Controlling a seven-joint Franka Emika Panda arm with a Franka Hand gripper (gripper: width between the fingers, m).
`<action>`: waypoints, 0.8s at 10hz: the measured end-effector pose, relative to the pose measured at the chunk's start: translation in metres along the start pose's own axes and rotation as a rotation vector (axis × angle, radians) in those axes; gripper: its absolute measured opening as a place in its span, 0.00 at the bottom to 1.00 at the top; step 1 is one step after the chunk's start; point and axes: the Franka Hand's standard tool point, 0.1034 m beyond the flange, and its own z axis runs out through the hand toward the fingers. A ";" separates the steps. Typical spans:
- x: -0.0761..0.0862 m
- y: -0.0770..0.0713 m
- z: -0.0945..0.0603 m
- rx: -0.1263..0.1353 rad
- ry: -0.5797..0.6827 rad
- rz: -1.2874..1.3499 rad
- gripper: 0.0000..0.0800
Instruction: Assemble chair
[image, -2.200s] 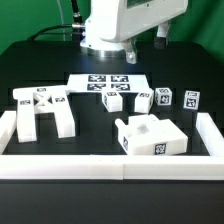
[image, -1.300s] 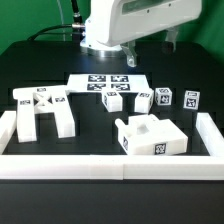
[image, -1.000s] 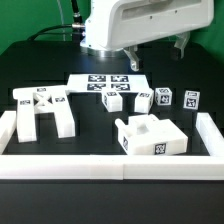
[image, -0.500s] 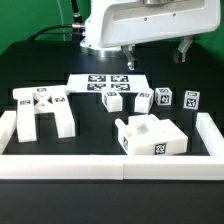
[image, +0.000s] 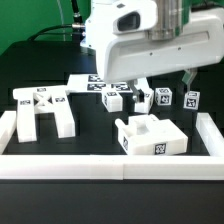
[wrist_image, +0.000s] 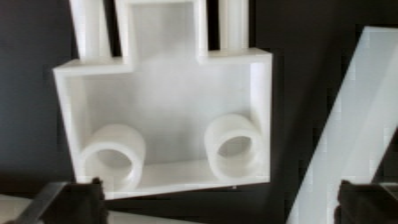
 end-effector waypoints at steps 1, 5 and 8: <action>-0.001 -0.001 0.013 0.005 0.002 0.007 0.81; -0.001 -0.005 0.043 0.005 0.028 0.005 0.81; -0.001 -0.004 0.056 0.008 0.054 0.008 0.81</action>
Offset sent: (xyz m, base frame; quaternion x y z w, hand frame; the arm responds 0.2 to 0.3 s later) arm 0.0043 0.0095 -0.0231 -0.0054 0.0350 0.0054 0.9994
